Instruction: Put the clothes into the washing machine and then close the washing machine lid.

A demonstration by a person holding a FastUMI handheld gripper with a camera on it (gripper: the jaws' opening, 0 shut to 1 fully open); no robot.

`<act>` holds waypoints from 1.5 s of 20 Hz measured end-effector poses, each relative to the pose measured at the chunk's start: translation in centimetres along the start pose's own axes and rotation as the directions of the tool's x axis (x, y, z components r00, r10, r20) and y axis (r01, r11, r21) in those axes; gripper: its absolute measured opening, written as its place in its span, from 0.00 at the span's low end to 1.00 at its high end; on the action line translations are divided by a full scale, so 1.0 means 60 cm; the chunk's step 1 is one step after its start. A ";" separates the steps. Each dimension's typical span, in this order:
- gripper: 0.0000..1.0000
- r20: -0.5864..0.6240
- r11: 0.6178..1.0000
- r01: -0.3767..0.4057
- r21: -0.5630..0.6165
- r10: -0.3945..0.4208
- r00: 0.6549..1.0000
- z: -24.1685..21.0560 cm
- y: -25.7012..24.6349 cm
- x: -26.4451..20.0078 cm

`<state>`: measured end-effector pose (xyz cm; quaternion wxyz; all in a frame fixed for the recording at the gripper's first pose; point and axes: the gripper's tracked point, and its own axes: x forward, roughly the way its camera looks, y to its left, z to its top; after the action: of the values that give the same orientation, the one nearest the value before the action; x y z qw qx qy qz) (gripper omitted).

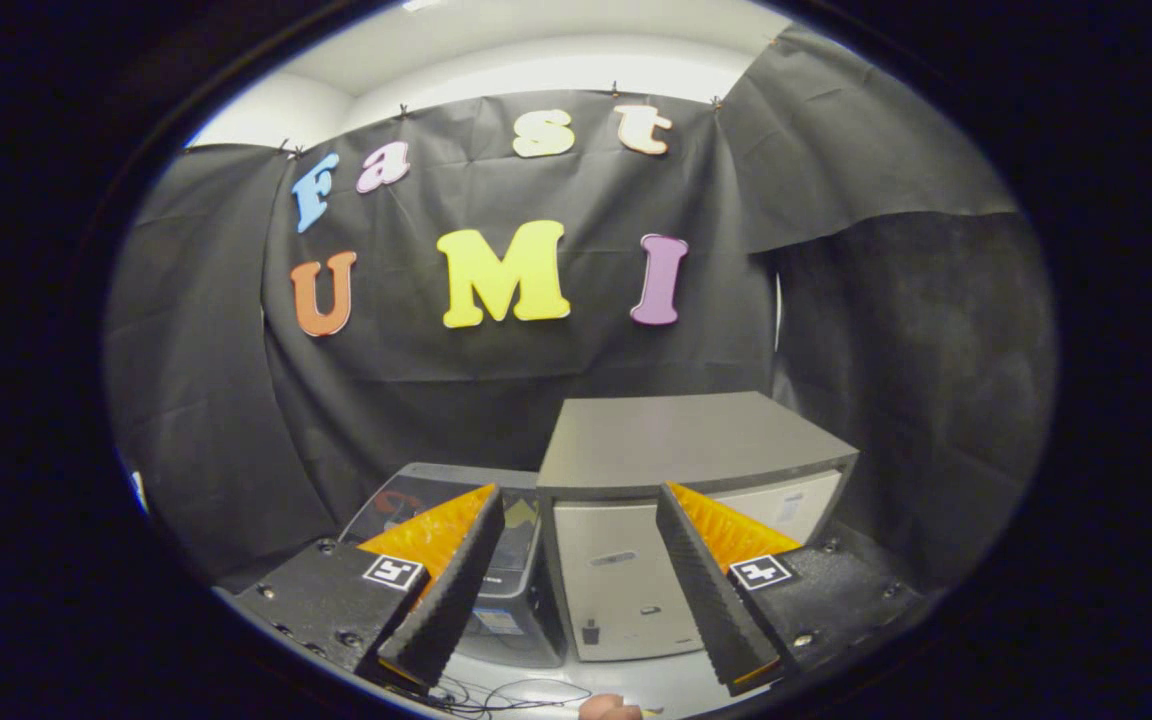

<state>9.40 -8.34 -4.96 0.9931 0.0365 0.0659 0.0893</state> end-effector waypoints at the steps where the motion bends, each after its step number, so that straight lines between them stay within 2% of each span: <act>1: 0.96 0.006 1.000 0.004 -0.005 -0.004 1.000 0.003 -0.021 -0.019; 7: 0.97 0.052 0.999 -0.011 -0.042 0.013 0.999 0.000 -0.099 -0.129; 11: 0.96 0.060 0.998 -0.010 -0.066 0.014 0.998 -0.008 -0.132 -0.165; 30: 0.97 0.088 0.999 -0.006 -0.050 0.010 0.996 -0.003 -0.162 -0.182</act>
<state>0.38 -19.85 -4.57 0.9953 0.0160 0.0195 0.0932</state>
